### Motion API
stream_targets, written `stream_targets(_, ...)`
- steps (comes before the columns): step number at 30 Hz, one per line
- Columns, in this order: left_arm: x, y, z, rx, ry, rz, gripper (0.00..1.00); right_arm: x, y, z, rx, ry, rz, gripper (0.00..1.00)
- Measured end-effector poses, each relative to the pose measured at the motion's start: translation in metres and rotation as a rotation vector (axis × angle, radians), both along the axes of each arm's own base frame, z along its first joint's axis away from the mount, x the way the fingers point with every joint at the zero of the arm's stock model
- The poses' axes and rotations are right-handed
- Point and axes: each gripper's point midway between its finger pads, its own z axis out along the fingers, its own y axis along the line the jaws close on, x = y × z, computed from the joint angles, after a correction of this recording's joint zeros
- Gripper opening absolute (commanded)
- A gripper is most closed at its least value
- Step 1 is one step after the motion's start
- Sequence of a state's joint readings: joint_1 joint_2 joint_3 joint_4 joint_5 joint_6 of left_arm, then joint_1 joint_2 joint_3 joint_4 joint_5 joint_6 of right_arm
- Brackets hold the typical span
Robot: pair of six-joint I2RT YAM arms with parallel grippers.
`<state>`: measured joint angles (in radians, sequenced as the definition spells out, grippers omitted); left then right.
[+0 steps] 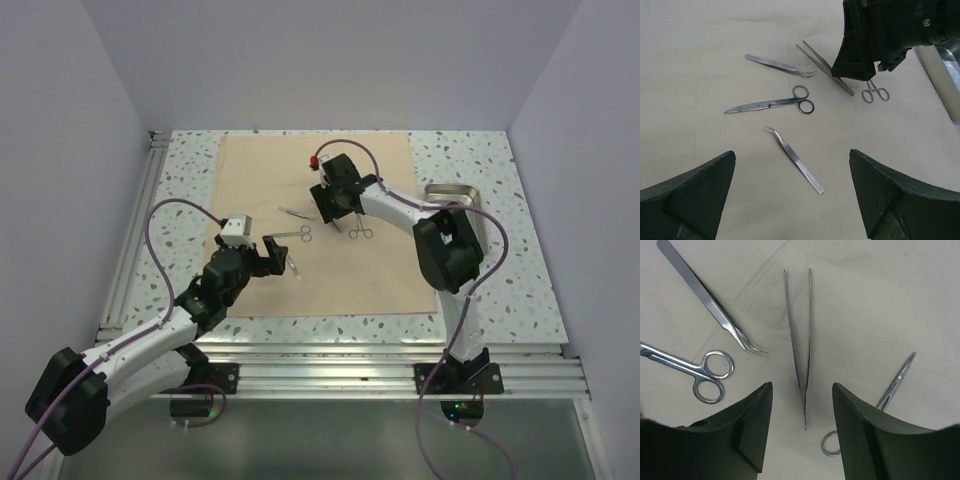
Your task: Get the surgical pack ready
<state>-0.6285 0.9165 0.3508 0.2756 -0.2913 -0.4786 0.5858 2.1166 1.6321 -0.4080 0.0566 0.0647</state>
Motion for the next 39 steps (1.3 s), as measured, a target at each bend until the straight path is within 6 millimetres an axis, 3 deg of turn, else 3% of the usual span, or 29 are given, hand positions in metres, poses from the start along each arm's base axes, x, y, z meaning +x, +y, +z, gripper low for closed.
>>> stream_targets(7,0.000,0.000,0.000,0.000,0.000,0.000,1.00,0.008,0.007,-0.012,-0.014,0.014,0.009,0.47)
stream_targets(11,0.000,0.000,0.000,0.000,0.000,0.000,1.00,0.006,0.006,-0.026,-0.035,0.037,0.016,0.36)
stream_targets(13,0.000,0.000,0.000,0.000,0.000,0.001,1.00,0.006,0.007,-0.031,-0.038,0.045,0.022,0.26)
stream_targets(16,0.000,0.000,0.000,0.000,0.000,0.001,1.00,0.006,0.008,-0.030,-0.039,0.042,0.028,0.10)
stream_targets(19,0.000,0.000,0.000,0.000,0.000,0.001,1.00,0.004,0.010,-0.030,-0.032,0.044,0.037,0.03)
stream_targets(23,0.000,0.000,0.000,0.000,0.000,0.000,1.00,-0.004,0.003,-0.025,-0.018,0.039,0.035,0.01)
stream_targets(26,0.000,0.000,0.000,0.000,0.000,0.000,1.00,-0.010,-0.010,-0.007,-0.002,0.025,0.022,0.01)
stream_targets(28,0.000,0.000,0.000,0.000,0.000,0.000,1.00,-0.008,-0.023,0.014,0.028,-0.006,0.000,0.01)
stream_targets(31,0.000,0.000,0.000,-0.001,-0.001,0.000,1.00,0.002,-0.057,0.053,0.077,-0.072,-0.071,0.00)
stream_targets(35,0.000,0.000,0.002,-0.003,-0.005,0.000,1.00,0.017,-0.131,0.093,0.113,-0.150,-0.233,0.00)
stream_targets(39,0.000,0.000,0.003,-0.006,-0.008,0.000,1.00,0.019,-0.210,0.097,0.116,-0.159,-0.416,0.00)
